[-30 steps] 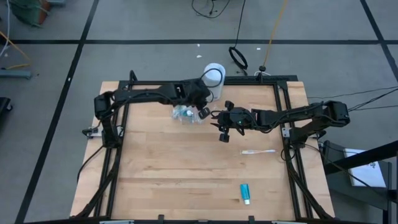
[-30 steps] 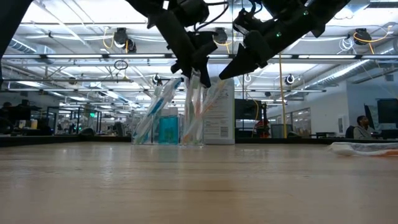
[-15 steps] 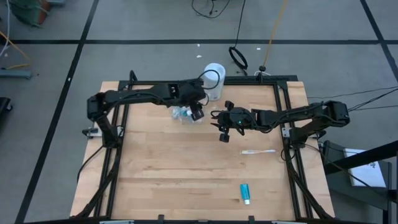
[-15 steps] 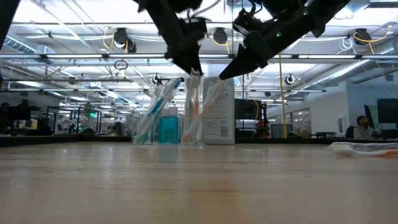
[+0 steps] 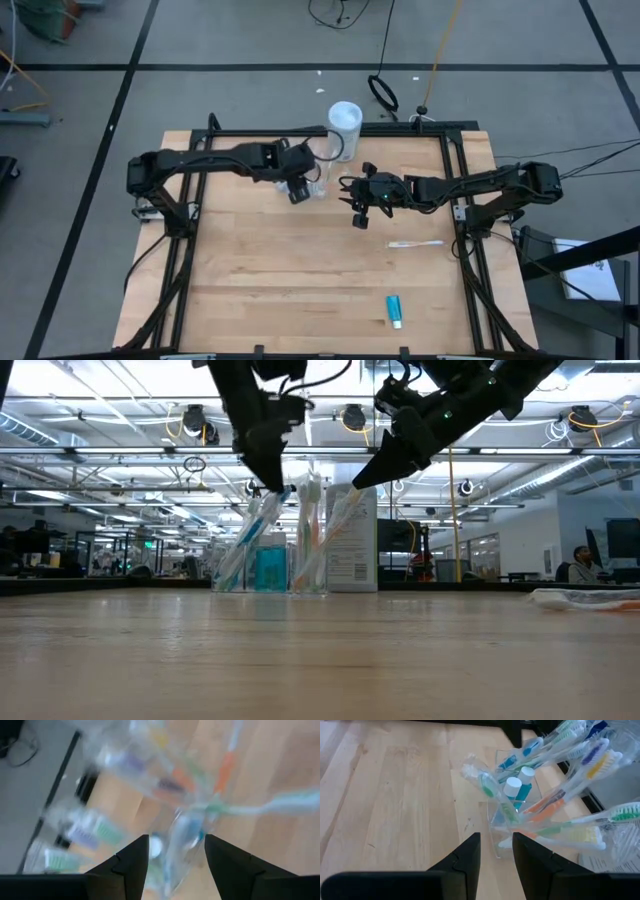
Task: Pick & Place toothbrushing station
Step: Adjust the blue toothbrush in the transparent organizer
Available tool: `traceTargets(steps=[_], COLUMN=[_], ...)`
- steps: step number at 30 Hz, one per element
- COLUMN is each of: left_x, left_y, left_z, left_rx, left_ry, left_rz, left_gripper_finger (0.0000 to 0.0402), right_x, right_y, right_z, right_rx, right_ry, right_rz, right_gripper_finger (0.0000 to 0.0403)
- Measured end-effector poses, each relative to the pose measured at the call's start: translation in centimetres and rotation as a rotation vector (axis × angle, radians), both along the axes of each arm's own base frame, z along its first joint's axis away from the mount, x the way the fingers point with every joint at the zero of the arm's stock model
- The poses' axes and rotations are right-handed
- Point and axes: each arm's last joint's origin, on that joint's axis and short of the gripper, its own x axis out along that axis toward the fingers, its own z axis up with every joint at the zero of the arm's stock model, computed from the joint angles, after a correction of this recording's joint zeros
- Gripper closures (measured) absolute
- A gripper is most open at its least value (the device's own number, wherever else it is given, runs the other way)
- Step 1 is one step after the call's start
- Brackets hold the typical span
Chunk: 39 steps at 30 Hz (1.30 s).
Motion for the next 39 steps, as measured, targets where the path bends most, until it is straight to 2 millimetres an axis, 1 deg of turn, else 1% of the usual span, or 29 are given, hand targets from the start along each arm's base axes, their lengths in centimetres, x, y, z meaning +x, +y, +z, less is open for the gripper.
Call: traceTargets(steps=[5, 8, 14, 21, 22, 26, 29, 32, 37, 39], left_x=[-0.6, -0.6, -0.2, -0.5, -0.6, -1.5, -2.5, -3.6, -5.1, -5.3], left_y=[0.1, 0.1, 0.5, 1.1, 1.0, 1.0, 0.9, 1.0, 1.4, 1.4], left_z=[-1.7, -1.9, -1.6, -1.4, -1.2, 0.0, 1.3, 2.2, 1.6, 1.0], left_rx=[0.017, 0.015, 0.035, 0.028, 0.022, 0.015, 0.008, -0.02, 0.0, -0.004], left_ry=[0.051, 0.056, 0.011, 0.02, 0.012, -0.034, -0.065, -0.092, -0.01, -0.009], left_rz=[0.045, 0.044, 0.032, 0.021, 0.021, 0.055, 0.086, 0.157, 0.359, 0.392], left_gripper_finger=[0.0204, 0.0223, 0.0291, 0.0386, 0.0393, 0.0391, 0.0398, 0.0393, 0.0399, 0.0395], right_x=[0.0, 0.0, 0.0, 0.0, 0.0, 0.0, 0.0, 0.0, -0.1, -0.1], right_y=[0.0, 0.0, 0.0, 0.0, 0.0, 0.0, 0.0, 0.0, 0.0, 0.0], right_z=[0.0, 0.0, 0.0, 0.0, 0.0, 0.0, -0.1, -0.1, -0.2, -0.3], right_rx=[0.0, -0.001, -0.001, -0.003, -0.003, -0.003, -0.003, -0.002, 0.02, 0.034], right_ry=[0.002, 0.002, 0.001, 0.001, 0.001, 0.005, 0.008, 0.008, 0.018, 0.022], right_rz=[0.0, 0.0, 0.0, 0.001, 0.001, 0.002, 0.001, 0.002, -0.011, -0.019], right_gripper_finger=[0.0298, 0.0298, 0.0298, 0.0298, 0.0298, 0.0298, 0.0298, 0.0298, 0.0298, 0.0298])
